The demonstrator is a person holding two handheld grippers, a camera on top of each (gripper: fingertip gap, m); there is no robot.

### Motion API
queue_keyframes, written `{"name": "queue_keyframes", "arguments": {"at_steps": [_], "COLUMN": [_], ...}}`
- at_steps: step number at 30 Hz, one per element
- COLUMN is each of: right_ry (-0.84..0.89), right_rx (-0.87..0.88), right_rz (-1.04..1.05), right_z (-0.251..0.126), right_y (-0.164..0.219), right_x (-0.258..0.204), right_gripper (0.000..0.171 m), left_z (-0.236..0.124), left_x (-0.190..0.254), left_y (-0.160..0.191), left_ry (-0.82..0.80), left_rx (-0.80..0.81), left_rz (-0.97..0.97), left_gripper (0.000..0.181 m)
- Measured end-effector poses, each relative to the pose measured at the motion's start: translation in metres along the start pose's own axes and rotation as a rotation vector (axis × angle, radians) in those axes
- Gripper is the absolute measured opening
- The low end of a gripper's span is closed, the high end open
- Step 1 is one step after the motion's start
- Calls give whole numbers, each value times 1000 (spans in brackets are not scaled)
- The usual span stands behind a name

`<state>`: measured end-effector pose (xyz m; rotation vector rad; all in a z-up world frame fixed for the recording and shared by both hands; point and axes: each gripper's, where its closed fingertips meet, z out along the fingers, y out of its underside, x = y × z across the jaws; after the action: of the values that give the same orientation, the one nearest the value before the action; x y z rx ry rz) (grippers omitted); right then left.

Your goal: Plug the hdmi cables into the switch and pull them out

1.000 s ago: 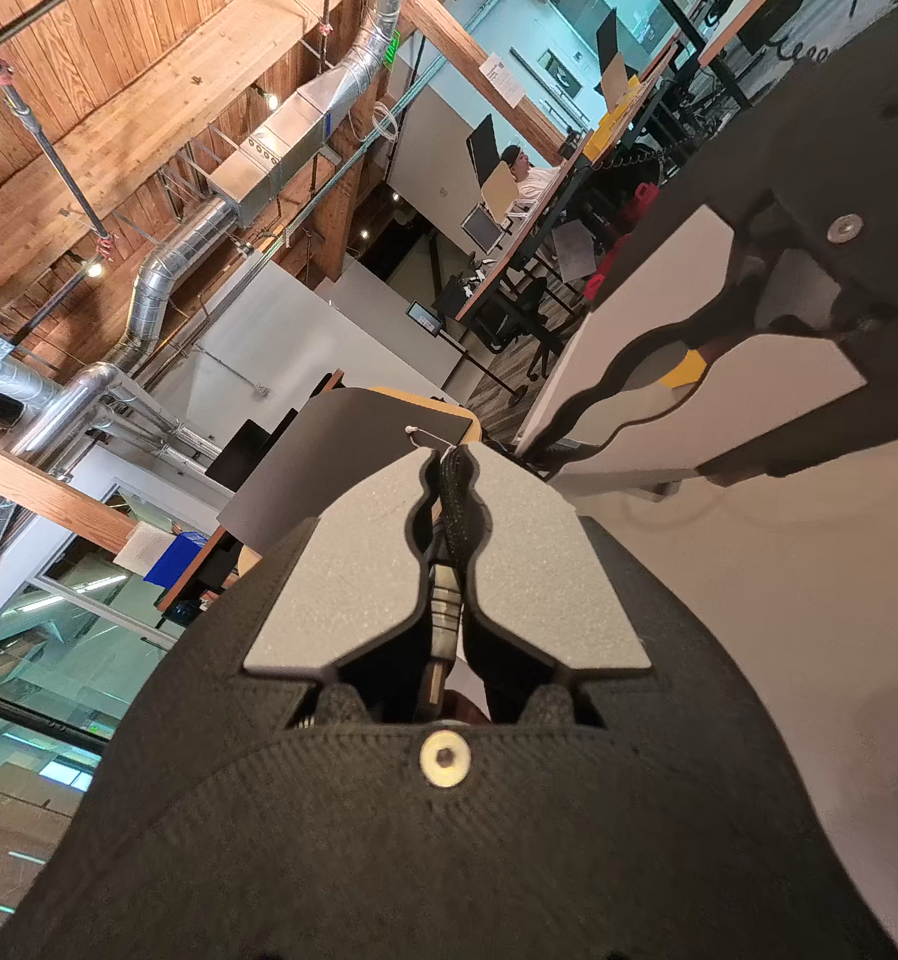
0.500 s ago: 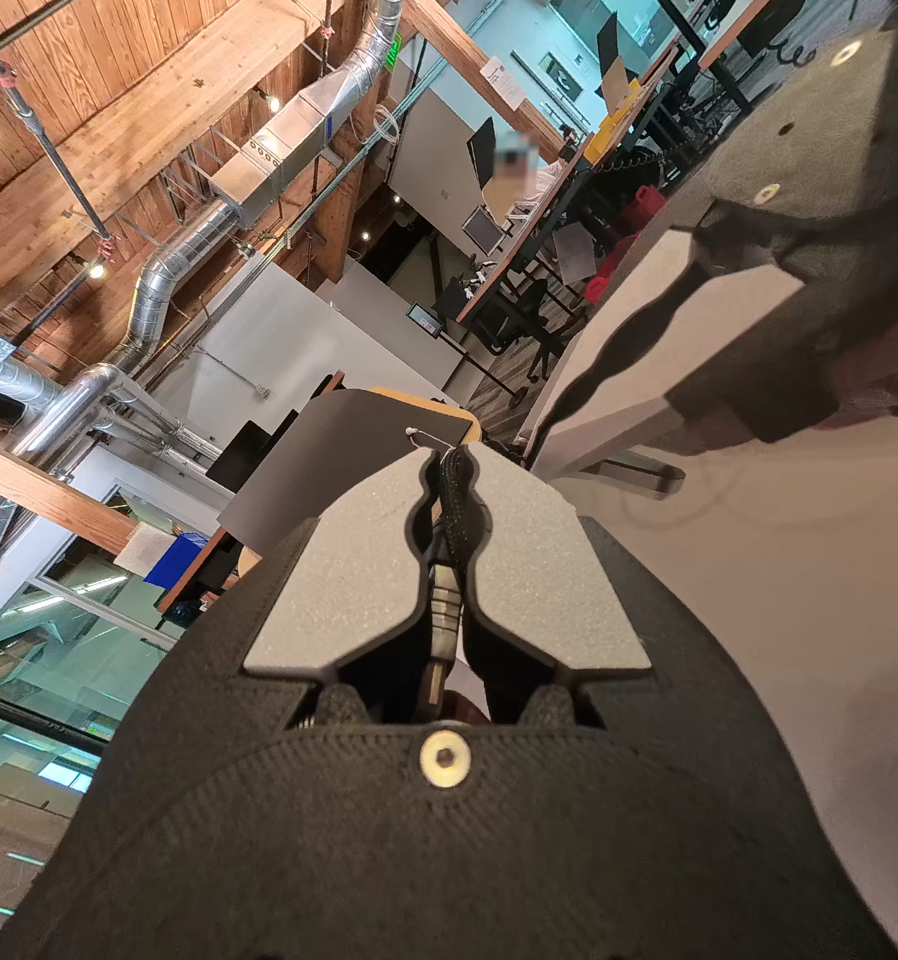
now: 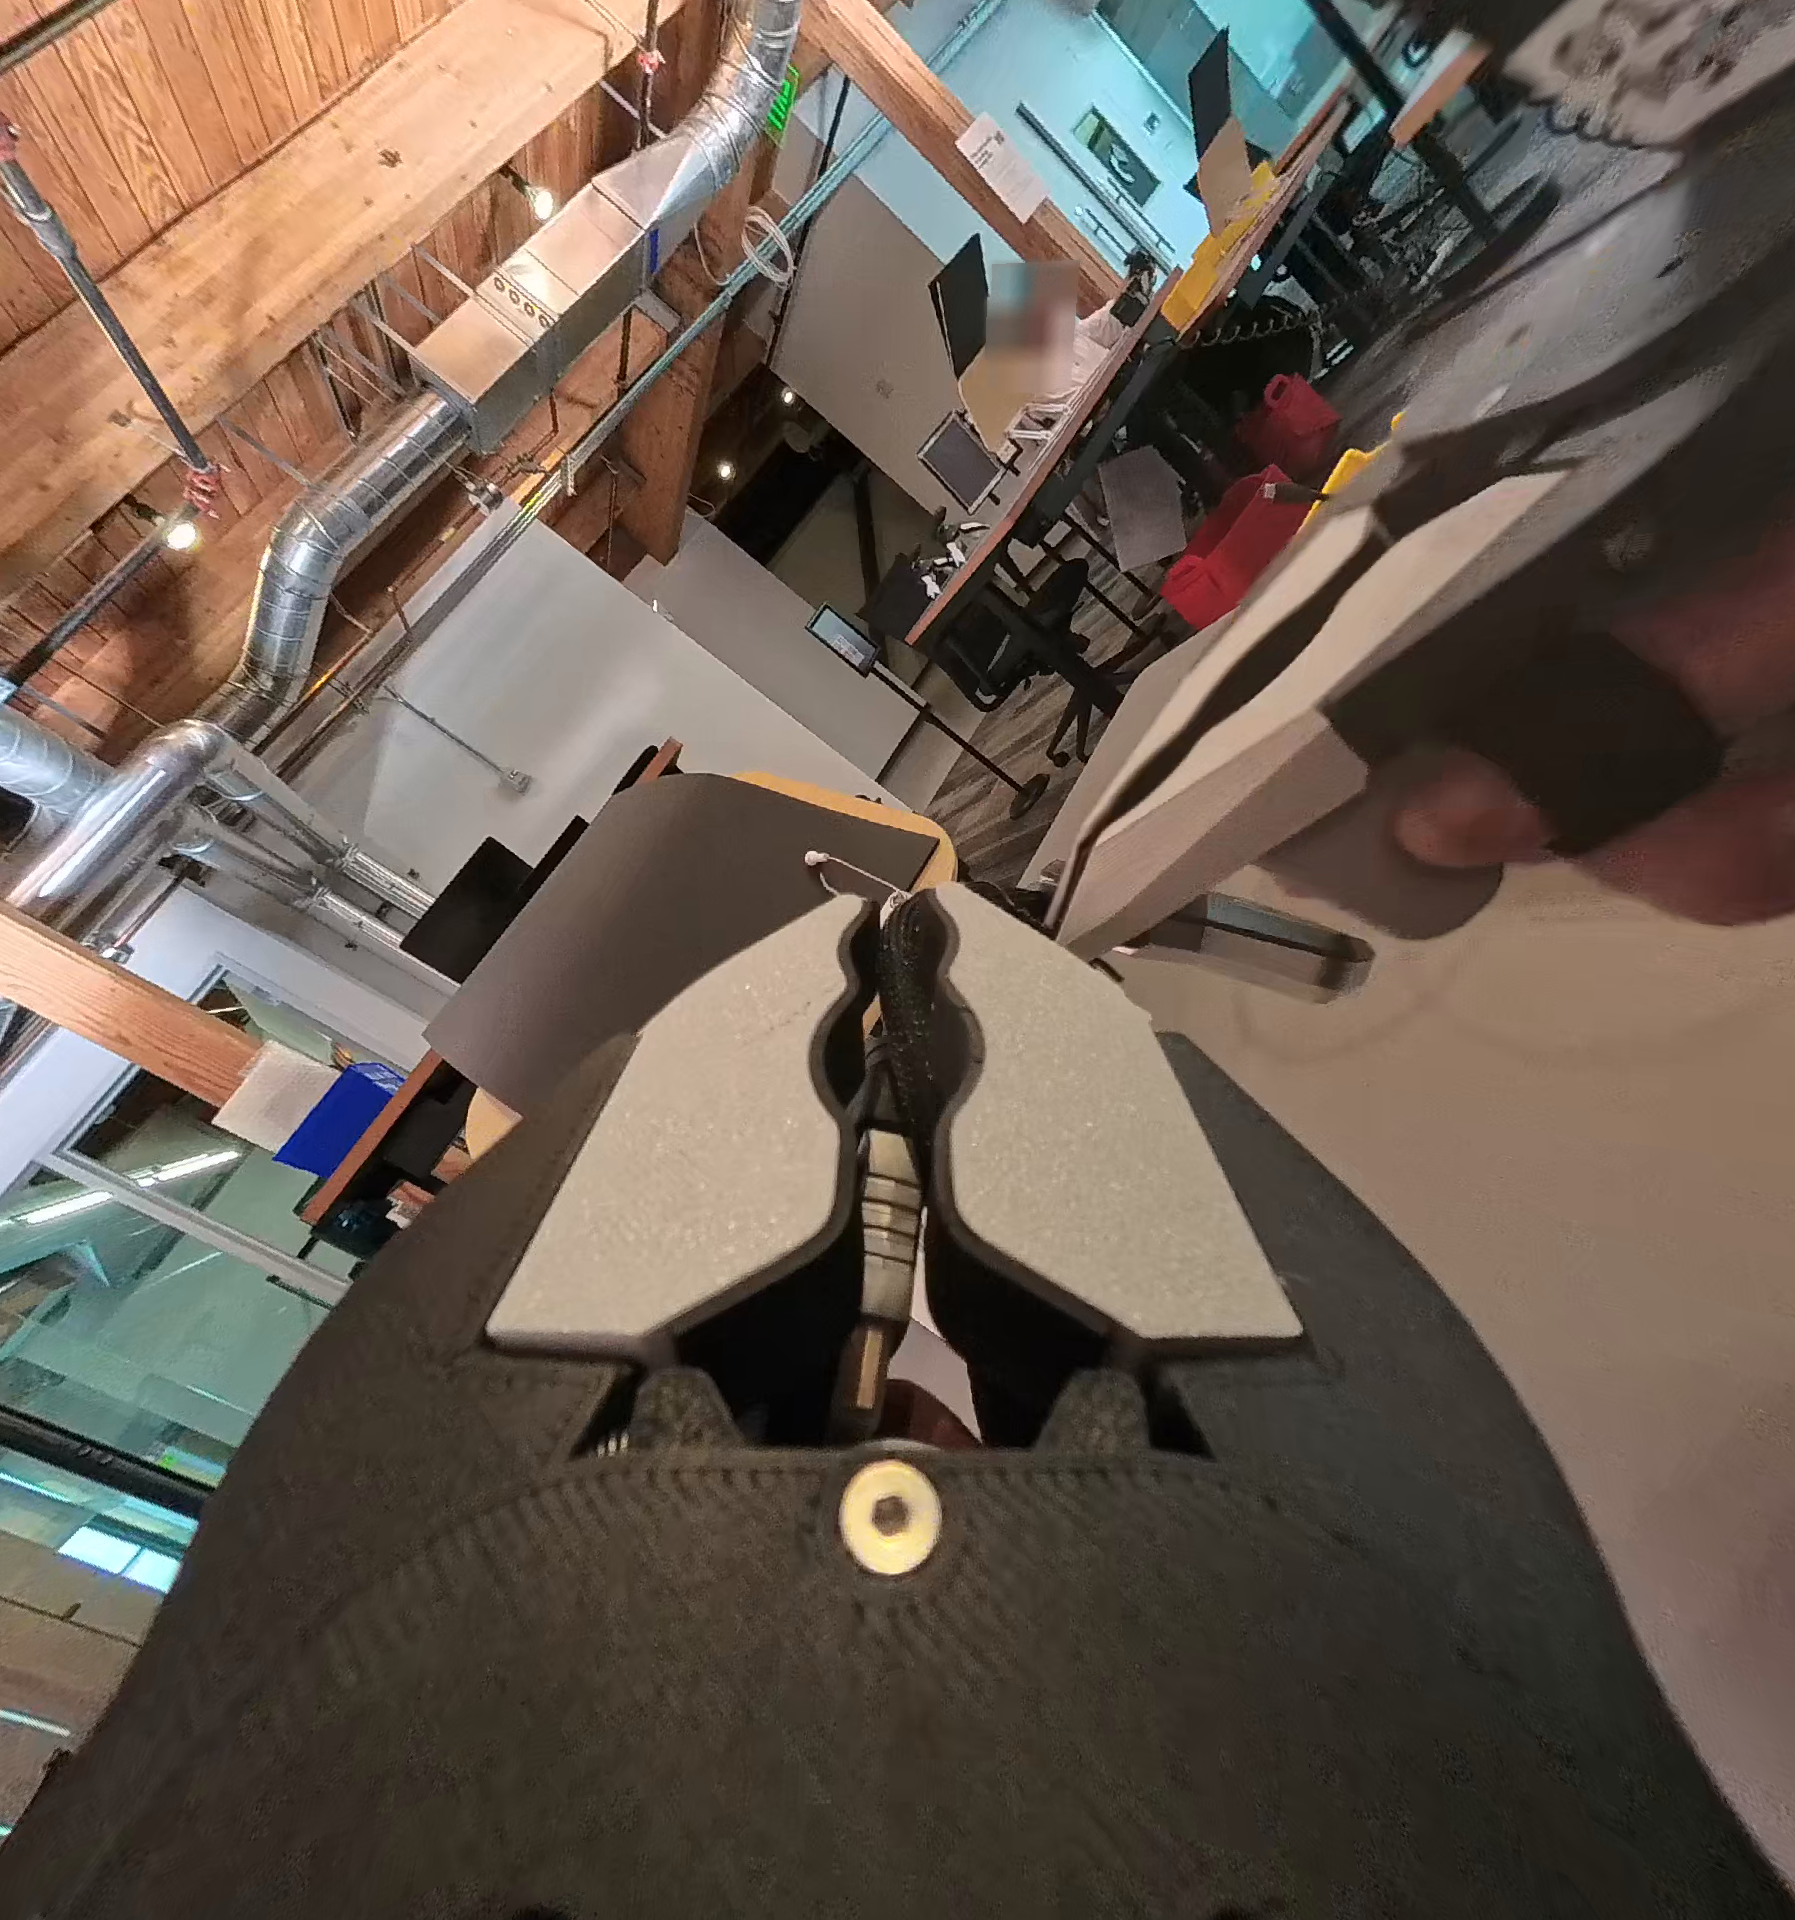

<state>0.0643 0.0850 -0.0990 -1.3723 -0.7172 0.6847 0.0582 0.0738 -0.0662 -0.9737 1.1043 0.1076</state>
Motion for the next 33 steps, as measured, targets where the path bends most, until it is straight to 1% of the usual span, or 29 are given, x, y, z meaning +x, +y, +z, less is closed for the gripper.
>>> {"name": "queue_keyframes", "arguments": {"at_steps": [3, 8, 13, 15, 17, 19, 24, 27, 33], "right_ry": [109, 214, 268, 261, 236, 236, 221, 182, 187], "right_rx": [-29, -80, -130, -146, -153, -169, -188, -178, -180], "right_rz": [-231, -526, -753, -792, -822, -890, -951, -916, -929], "right_z": [-3, -2, -2, -3, -3, -4, -5, -6, -1], "right_y": [-6, -7, -4, -2, -1, -1, -1, -1, 4], "right_x": [5, 4, 5, 6, 5, 6, 9, 7, 6], "right_gripper": [9, 12, 12, 12, 8, 9, 7, 7, 8], "left_z": [1, 0, 1, 1, 1, 2, 3, 3, 3], "left_x": [-2, -3, -3, -2, -2, -1, -3, -3, -1], "left_y": [-1, 0, 0, 1, 2, 3, 6, 7, 6], "left_ry": [-3, -6, -1, 2, 9, 18, 30, 34, 41], "left_rx": [-2, -14, -17, -21, -26, -33, -51, -56, -56], "left_rz": [0, 0, -2, 2, 1, 3, 2, -5, -7], "left_gripper": [5, 6, 6, 6, 5, 5, 5, 5, 5]}}
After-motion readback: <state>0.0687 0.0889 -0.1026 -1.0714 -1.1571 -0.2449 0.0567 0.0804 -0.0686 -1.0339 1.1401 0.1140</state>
